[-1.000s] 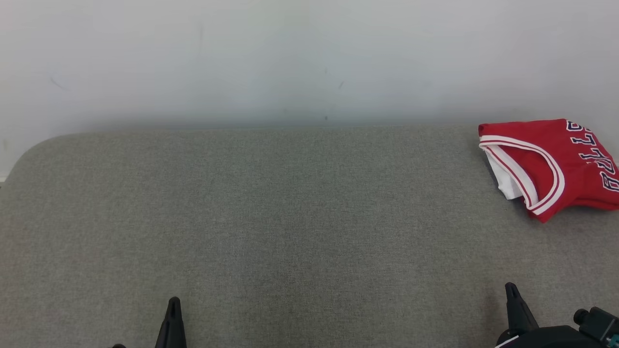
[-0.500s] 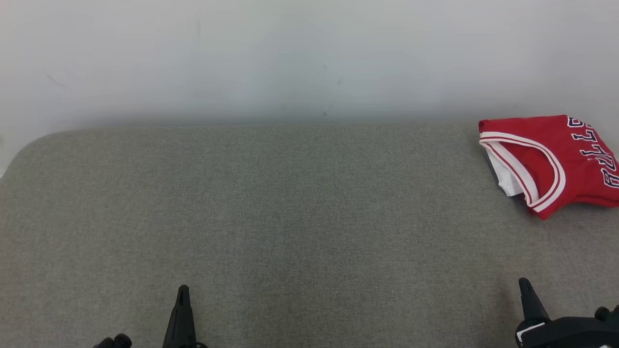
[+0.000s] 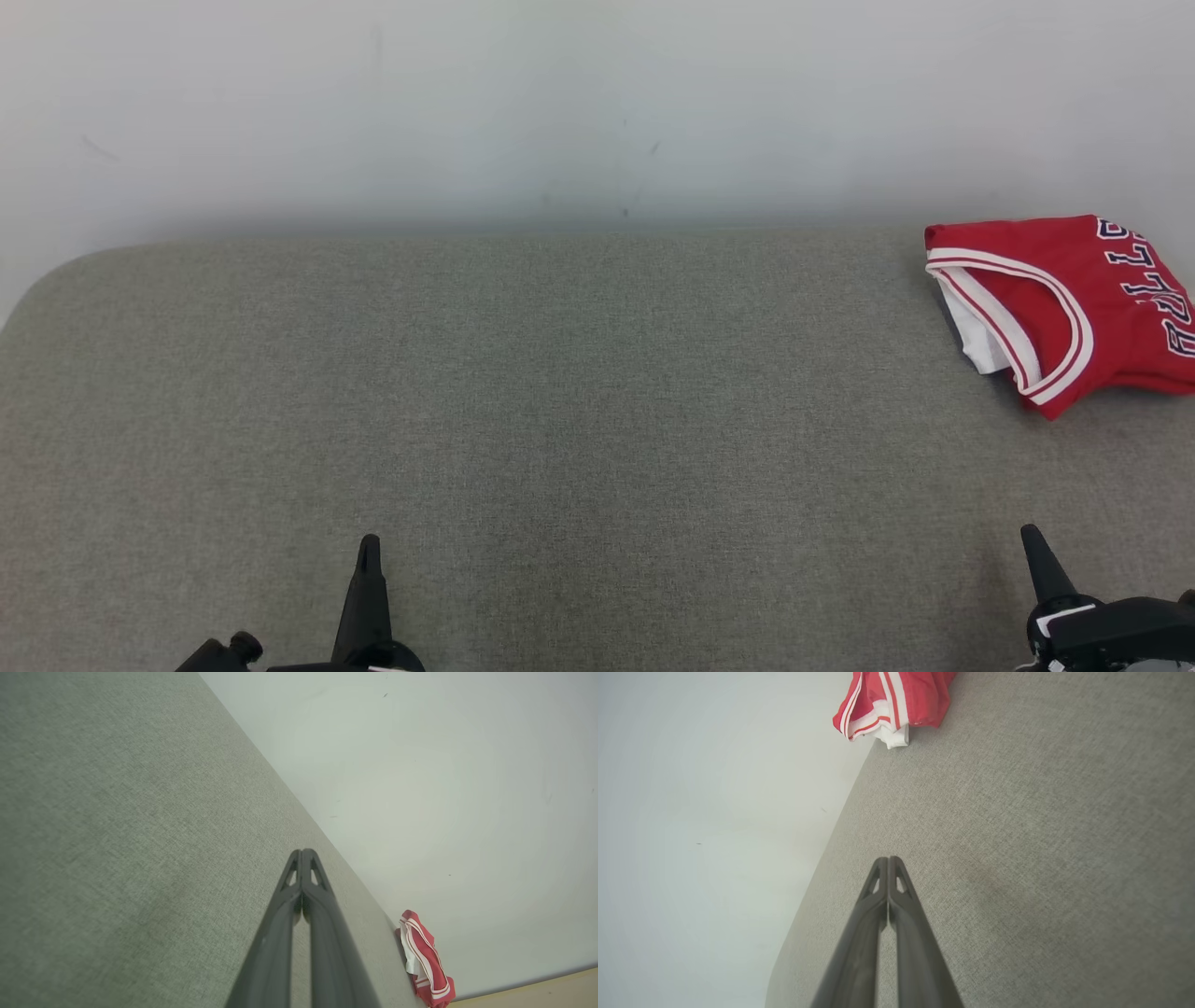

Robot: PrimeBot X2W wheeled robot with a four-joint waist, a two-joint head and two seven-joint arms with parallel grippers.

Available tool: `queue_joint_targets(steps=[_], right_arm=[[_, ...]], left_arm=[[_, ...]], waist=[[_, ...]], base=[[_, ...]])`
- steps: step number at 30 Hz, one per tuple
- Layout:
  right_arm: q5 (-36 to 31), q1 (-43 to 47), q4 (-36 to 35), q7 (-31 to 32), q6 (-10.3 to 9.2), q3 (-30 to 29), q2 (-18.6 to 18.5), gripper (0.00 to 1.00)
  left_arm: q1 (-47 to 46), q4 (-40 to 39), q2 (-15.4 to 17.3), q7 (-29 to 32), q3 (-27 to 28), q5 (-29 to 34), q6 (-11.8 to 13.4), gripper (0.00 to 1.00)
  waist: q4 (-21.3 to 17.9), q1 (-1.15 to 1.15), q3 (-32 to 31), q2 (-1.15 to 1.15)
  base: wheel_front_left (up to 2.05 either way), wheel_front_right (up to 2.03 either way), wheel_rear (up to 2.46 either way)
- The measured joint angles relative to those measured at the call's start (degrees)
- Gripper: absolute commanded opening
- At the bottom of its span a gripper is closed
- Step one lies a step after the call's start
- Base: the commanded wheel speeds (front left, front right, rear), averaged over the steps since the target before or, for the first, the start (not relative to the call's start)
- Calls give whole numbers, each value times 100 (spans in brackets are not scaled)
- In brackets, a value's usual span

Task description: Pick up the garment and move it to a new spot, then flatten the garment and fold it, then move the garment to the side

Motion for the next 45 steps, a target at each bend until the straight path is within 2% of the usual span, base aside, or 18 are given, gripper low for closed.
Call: queue_joint_targets(steps=[14, 45], right_arm=[[858, -214, 91, 475, 0, -378, -22, 0], [2272, -554, 266, 1236, -1, -1002, -67, 0]], left_arm=[[-221, 96, 0, -1, -216, -954, -48, 0], [-576, 252, 1, -1, -580, -2497, -133, 0]], waist=[[-15, 0, 69, 0], [-45, 0, 208, 0]], base=[[0, 0, 0], [0, 0, 0]])
